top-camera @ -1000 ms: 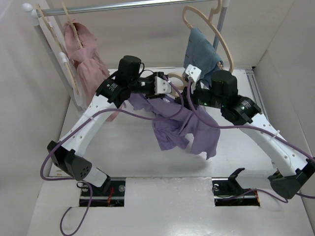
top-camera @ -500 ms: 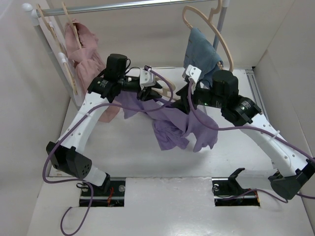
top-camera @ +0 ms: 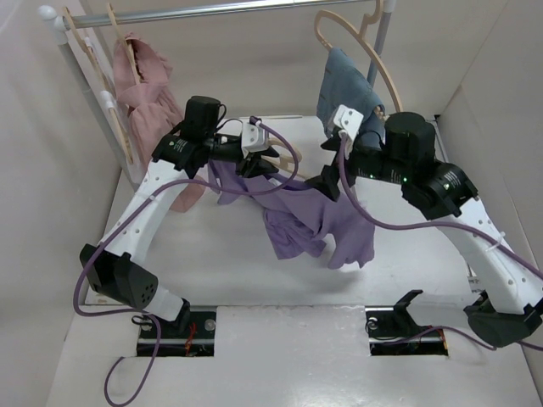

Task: Place the t-shirt on the hanger
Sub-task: Hang the hanger with tshirt onto the clothesline

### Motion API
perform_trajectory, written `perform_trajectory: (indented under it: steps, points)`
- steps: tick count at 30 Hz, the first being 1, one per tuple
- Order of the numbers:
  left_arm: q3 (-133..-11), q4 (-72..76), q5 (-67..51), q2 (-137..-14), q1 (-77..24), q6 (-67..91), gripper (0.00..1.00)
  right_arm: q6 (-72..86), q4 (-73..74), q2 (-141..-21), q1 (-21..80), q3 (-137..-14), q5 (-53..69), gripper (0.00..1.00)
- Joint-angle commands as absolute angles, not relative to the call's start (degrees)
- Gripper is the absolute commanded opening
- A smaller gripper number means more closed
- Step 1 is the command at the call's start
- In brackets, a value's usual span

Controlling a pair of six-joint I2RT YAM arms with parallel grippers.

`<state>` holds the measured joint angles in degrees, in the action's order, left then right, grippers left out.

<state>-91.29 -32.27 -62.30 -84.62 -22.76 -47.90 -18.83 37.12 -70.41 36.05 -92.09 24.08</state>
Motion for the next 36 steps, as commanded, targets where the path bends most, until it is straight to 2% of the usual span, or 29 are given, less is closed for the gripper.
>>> perform_trajectory:
  steps: [1,4,10,12,14,15,17,25,26,27,30,33,34,36]
  points:
    - [-91.2,-31.3,-64.0,-81.6,-22.5,-48.8,0.00,-21.2,46.1,-67.2,35.9,-87.9,25.0,0.99]
    - [-91.2,-31.3,-64.0,-82.1,-22.5,-48.8,0.00,-20.0,46.1,-62.5,37.3,-81.9,23.5,0.99]
    - [-91.8,-32.3,-64.0,-82.1,-22.5,-49.9,0.00,-16.1,45.6,-61.3,37.3,-78.9,13.9,0.99]
    - [-91.8,-32.3,-64.0,-82.1,-22.5,-49.9,0.00,-15.6,45.6,-63.1,37.3,-78.4,13.3,0.84]
    - [-91.8,-32.3,-64.0,-82.1,-22.5,-49.9,0.00,-15.6,44.5,-64.2,37.3,-78.4,14.9,0.58]
    - [-91.8,-32.3,-64.0,-82.1,-22.5,-49.9,0.00,-15.6,44.5,-64.2,37.3,-78.4,15.9,0.30]
    - [-91.8,-32.9,-64.0,-82.1,-22.5,-50.4,0.00,-13.9,41.8,-65.0,37.3,-77.9,16.6,0.00]
    - [-90.7,-30.0,-62.6,-82.1,-22.5,-49.0,0.00,-10.0,31.8,-59.1,37.3,-72.4,15.0,0.00]
    - [-90.7,-30.0,-62.6,-82.1,-22.5,-48.2,0.07,-8.8,30.9,-57.8,37.3,-71.9,15.0,0.00]
    - [-90.2,-28.4,-61.9,-82.1,-22.5,-47.6,0.28,-8.1,30.3,-57.7,37.3,-71.9,15.0,0.00]
    - [-90.2,-26.1,-61.3,-82.1,-22.5,-44.0,0.49,-5.7,29.2,-57.1,36.6,-70.5,15.0,0.00]
    - [-89.7,-24.4,-61.3,-82.1,-22.5,-42.3,0.76,-4.0,28.7,-57.7,36.0,-70.0,13.8,0.00]
    - [-89.6,-22.7,-60.2,-82.1,-22.5,-41.5,1.00,-4.0,28.1,-57.7,36.0,-70.0,13.2,0.00]
    - [-88.6,-19.4,-58.0,-81.5,-22.5,-36.3,1.00,-2.7,28.1,-57.7,36.0,-70.0,11.5,0.00]
